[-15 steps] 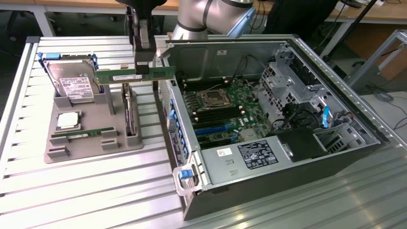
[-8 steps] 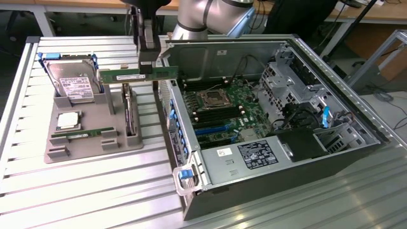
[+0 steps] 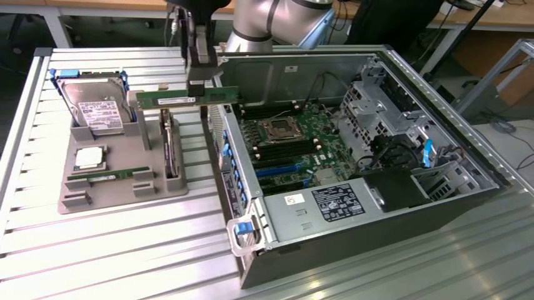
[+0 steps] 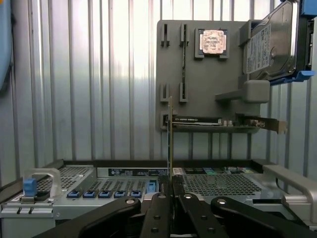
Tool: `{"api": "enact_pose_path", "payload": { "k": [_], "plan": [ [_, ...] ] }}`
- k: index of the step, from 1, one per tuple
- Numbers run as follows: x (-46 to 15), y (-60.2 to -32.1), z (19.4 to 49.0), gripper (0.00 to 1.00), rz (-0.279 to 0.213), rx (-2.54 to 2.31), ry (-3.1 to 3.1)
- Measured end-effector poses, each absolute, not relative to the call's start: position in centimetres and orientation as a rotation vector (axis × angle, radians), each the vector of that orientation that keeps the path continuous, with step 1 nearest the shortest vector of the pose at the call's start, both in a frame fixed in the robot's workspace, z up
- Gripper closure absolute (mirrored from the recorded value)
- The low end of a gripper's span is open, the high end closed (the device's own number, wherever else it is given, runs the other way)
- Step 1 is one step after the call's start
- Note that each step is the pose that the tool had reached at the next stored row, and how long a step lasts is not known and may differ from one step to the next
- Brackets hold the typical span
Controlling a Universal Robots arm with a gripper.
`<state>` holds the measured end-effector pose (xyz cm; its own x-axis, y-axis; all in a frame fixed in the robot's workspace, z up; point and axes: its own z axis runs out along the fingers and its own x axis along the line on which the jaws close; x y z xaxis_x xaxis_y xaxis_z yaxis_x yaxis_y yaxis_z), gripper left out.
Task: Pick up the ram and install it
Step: 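Pick up the ram and move it above insertion slot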
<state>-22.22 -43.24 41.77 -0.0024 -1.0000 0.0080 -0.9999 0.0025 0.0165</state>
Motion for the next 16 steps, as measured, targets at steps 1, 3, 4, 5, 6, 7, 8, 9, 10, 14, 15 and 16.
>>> {"api": "enact_pose_path", "payload": {
  "k": [1, 3, 4, 5, 6, 7, 8, 9, 10, 14, 15, 16],
  "plan": [
    [-22.2, -43.2, 41.8, 0.88, -0.009, 2.206, -2.212],
    [-22.0, -43.2, 41.8, 0.88, -0.009, 2.207, -2.212],
    [-22.0, -43.2, 41.8, 0.88, -0.009, 2.207, -2.212],
    [-21.9, -43.2, 41.8, 0.88, -0.010, 2.207, -2.212],
    [-21.8, -43.2, 41.8, 0.88, -0.009, 2.207, -2.212],
    [-21.8, -43.2, 41.8, 0.88, -0.009, 2.207, -2.212],
    [-21.7, -43.2, 41.8, 0.88, -0.009, 2.207, -2.212],
    [-21.7, -43.2, 41.8, 0.88, -0.009, 2.207, -2.212],
    [-21.6, -43.2, 41.8, 0.88, -0.010, 2.207, -2.212],
    [-21.1, -43.2, 41.8, 0.88, -0.010, 2.207, -2.211],
    [-21.0, -43.2, 41.8, 0.88, -0.010, 2.207, -2.211],
    [-20.9, -43.2, 41.8, 0.88, -0.010, 2.207, -2.211]
  ]
}}
